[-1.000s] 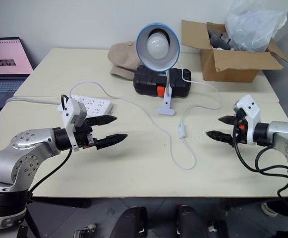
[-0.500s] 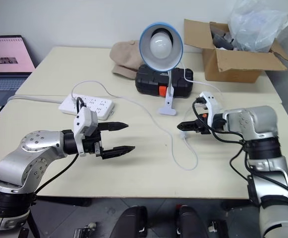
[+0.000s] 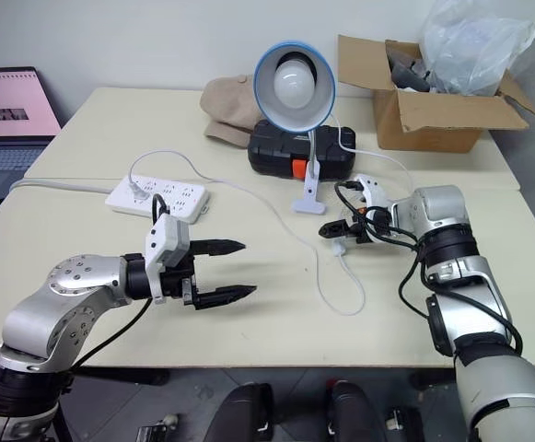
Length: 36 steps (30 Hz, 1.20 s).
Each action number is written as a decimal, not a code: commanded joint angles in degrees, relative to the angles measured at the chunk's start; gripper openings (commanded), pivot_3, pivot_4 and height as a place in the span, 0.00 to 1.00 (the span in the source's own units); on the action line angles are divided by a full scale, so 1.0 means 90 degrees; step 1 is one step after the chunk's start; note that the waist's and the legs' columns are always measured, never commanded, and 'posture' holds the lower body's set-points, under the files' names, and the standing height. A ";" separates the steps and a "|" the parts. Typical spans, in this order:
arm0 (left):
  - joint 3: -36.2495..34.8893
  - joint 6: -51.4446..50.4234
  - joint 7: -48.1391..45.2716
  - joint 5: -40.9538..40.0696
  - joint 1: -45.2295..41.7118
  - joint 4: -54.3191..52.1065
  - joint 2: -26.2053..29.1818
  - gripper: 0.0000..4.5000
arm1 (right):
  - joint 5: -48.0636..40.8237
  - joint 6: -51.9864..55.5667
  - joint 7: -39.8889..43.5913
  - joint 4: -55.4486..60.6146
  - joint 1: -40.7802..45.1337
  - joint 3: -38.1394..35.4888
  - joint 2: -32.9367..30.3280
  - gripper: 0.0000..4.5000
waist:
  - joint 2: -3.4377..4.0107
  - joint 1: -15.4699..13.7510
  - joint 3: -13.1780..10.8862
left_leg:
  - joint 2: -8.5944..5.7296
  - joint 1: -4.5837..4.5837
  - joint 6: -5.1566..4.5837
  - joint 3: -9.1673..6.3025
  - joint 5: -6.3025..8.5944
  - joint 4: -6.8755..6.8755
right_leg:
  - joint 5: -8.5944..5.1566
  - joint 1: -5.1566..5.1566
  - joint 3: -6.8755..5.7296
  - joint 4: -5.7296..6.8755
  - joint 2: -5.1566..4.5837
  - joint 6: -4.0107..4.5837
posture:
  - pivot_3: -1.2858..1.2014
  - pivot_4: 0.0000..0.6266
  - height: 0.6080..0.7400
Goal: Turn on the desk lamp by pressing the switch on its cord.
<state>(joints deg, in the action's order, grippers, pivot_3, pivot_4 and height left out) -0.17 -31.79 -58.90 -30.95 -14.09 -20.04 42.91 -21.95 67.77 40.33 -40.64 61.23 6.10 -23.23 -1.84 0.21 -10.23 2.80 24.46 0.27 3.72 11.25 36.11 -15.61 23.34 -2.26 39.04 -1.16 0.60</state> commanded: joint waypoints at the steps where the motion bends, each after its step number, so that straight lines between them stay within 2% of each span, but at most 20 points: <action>1: -0.0083 0.0181 -0.0059 -0.0013 -0.0031 -0.0014 -0.0004 1.00 | 0.0171 -0.0190 0.0273 -0.0152 0.0231 0.0110 0.0066 0.99 | 0.0000 0.0003 0.0000 | 0.0000 0.0000 0.0000 0.0000 0.0000 0.0000 | 0.0000 0.0000 0.0000 0.0000 0.0000 0.0000 | 0.52 0.24 1.00; 5: -0.0092 0.0296 -0.0123 0.0017 -0.0019 0.0103 0.0005 1.00 | 0.0323 -0.0268 0.0413 -0.0314 0.0300 0.0160 0.0109 0.99 | 0.0000 0.0006 0.0000 | 0.0001 0.0000 0.0000 -0.0001 0.0000 0.0000 | 0.0000 0.0000 -0.0001 0.0000 0.0000 0.0000 | 0.52 0.24 1.00; 8: -0.0075 0.0336 -0.0161 0.0019 -0.0003 0.0158 0.0016 1.00 | 0.0441 -0.0349 0.0483 -0.0441 0.0338 0.0177 0.0123 0.89 | 0.0000 0.0008 0.0000 | 0.0001 -0.0001 0.0000 -0.0001 0.0000 0.0000 | 0.0000 0.0000 -0.0001 0.0001 0.0000 -0.0001 | 0.52 0.24 1.00; 13: -0.0054 0.0411 -0.0185 0.0047 -0.0031 0.0251 0.0011 1.00 | 0.0564 -0.0416 0.0543 -0.0614 0.0411 0.0142 0.0153 0.58 | 0.0000 0.0010 0.0000 | 0.0001 -0.0001 0.0000 -0.0001 0.0000 -0.0001 | 0.0000 0.0000 -0.0001 0.0000 0.0000 0.0000 | 0.52 0.24 1.00; 14: -0.0056 0.0415 -0.0193 0.0052 -0.0032 0.0257 0.0007 1.00 | 0.0584 -0.0424 0.0555 -0.0633 0.0426 0.0131 0.0159 0.56 | 0.0000 0.0010 0.0000 | 0.0001 -0.0001 0.0000 -0.0001 0.0000 -0.0001 | 0.0000 0.0000 -0.0001 0.0000 0.0000 0.0001 | 0.52 0.24 1.00; 20: -0.0063 0.0447 -0.0234 0.0089 -0.0061 0.0337 -0.0008 1.00 | 0.0594 -0.0460 0.0518 -0.0860 0.0510 -0.0058 0.0174 0.25 | 0.0000 0.0012 0.0000 | 0.0001 0.0000 0.0000 -0.0001 0.0000 -0.0001 | 0.0001 0.0000 -0.0001 -0.0001 0.0000 0.0002 | 0.52 0.24 1.00; 24: -0.0126 0.0432 -0.0197 0.0043 -0.0079 0.0428 -0.0023 1.00 | 0.0497 -0.0423 0.0505 -0.0827 0.0513 -0.0295 0.0166 0.09 | 0.0000 0.0011 0.0000 | 0.0000 0.0000 0.0000 -0.0001 0.0000 -0.0001 | 0.0001 0.0000 -0.0001 0.0000 -0.0001 0.0001 | 0.52 0.24 1.00; 31: -0.0322 -0.0219 0.0330 -0.0210 -0.0396 0.0441 -0.0132 1.00 | 0.0195 -0.0377 0.0158 -0.0483 0.0432 -0.1133 0.0200 0.09 | 0.0001 0.0011 -0.0001 | 0.0001 0.0001 0.0000 -0.0002 0.0000 -0.0002 | 0.0001 0.0000 -0.0002 -0.0001 -0.0001 0.0001 | 0.52 0.24 1.00; 36: -0.0602 -0.0984 0.0661 -0.0812 -0.0824 0.0416 -0.0284 1.00 | -0.0356 -0.0594 -0.0088 0.0894 -0.0111 -0.1967 0.0278 0.09 | 0.0002 0.0006 -0.0001 | 0.0001 0.0001 0.0000 -0.0002 0.0000 -0.0002 | -0.0001 0.0000 -0.0001 -0.0001 -0.0001 -0.0003 | 0.52 0.24 1.00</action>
<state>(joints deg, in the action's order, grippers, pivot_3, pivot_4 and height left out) -3.33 -38.05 -54.44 -35.49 -19.81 -15.18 40.87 -21.55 63.87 39.89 -40.01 61.65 -7.61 -21.17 -1.83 0.27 -10.24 2.82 24.51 0.28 3.67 11.25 36.10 -15.63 23.34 -2.30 39.02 -1.17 0.57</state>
